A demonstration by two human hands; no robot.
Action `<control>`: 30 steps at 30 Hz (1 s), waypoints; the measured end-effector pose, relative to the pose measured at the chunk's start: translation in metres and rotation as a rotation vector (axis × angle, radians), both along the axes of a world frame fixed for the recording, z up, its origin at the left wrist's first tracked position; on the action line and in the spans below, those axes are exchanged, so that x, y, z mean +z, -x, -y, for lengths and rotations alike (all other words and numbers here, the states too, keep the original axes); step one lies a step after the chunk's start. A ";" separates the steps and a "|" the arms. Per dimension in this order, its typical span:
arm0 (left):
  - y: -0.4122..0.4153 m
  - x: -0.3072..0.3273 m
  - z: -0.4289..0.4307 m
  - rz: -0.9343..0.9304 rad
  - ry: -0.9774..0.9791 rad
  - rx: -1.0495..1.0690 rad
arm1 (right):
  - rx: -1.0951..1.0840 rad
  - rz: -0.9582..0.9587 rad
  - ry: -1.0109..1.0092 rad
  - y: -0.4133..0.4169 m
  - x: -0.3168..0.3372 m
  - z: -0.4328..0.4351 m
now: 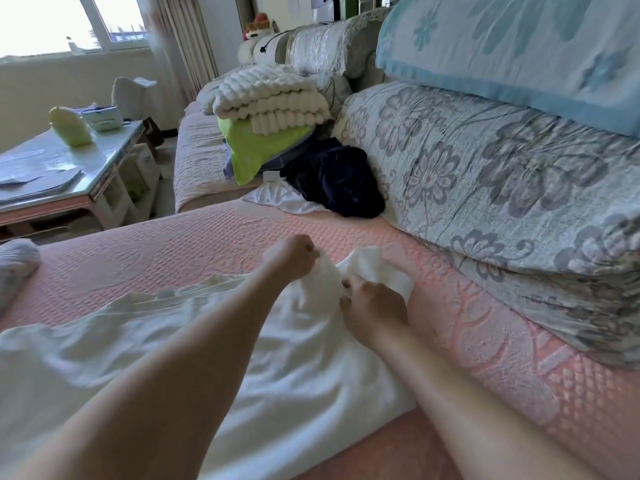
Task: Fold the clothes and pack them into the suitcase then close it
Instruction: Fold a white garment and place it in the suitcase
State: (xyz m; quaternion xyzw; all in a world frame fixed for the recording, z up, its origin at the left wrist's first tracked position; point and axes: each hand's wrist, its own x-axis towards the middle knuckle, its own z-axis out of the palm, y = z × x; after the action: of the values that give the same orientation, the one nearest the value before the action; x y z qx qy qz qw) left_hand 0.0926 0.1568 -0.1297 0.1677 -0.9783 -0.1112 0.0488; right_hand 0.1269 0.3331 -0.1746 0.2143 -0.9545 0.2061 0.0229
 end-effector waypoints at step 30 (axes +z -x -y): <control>-0.162 -0.008 -0.076 -0.056 0.009 -0.803 | -0.233 0.423 0.430 -0.011 0.049 -0.026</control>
State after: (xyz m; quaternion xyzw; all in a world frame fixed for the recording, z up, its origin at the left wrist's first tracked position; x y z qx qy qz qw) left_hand 0.2547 0.2323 -0.1382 -0.2311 -0.9649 -0.1214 0.0287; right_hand 0.1382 0.3589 -0.1252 0.0464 -0.8908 0.4391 -0.1076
